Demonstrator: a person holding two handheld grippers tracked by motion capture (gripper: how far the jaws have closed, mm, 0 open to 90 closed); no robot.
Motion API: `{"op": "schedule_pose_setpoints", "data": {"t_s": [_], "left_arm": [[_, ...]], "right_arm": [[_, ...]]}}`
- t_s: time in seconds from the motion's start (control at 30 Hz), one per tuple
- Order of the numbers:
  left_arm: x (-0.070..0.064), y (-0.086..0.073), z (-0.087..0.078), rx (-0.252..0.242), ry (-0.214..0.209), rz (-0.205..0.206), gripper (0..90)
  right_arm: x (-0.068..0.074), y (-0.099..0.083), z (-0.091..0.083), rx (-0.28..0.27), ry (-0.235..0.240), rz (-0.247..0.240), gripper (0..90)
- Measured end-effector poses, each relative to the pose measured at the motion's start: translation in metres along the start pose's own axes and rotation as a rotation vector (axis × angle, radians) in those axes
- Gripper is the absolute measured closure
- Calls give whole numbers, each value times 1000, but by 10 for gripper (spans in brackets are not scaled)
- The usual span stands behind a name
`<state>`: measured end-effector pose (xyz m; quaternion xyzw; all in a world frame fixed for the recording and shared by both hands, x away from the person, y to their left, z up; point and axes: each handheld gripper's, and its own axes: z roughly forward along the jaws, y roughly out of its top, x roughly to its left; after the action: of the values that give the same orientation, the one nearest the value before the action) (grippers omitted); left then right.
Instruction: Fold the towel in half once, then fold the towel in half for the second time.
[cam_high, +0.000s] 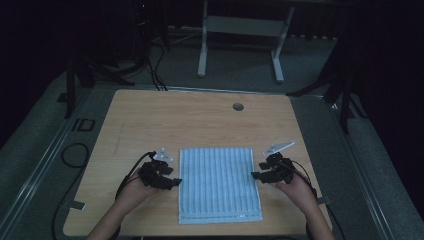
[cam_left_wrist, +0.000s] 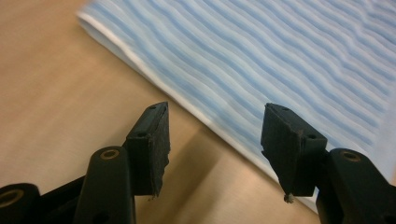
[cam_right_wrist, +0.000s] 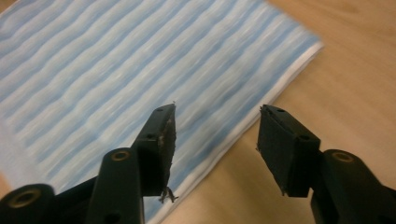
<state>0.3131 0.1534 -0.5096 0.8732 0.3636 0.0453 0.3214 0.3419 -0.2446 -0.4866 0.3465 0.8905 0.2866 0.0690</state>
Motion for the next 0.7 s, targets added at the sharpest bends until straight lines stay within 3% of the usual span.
{"op": "schedule_pose_setpoints", "data": {"t_s": [0.23,0.43,0.57,0.7], "left_arm": [[26,26,0,-33,36,-18,391],[46,45,8,-44,29,-31,371],[60,55,19,-39,35,-42,371],[72,61,31,-14,45,-80,371]], "right_arm": [[-29,30,7,12,-20,26,461],[-48,51,15,42,-36,41,459],[-62,64,21,56,-35,66,458],[-73,75,33,86,-34,97,460]]}}
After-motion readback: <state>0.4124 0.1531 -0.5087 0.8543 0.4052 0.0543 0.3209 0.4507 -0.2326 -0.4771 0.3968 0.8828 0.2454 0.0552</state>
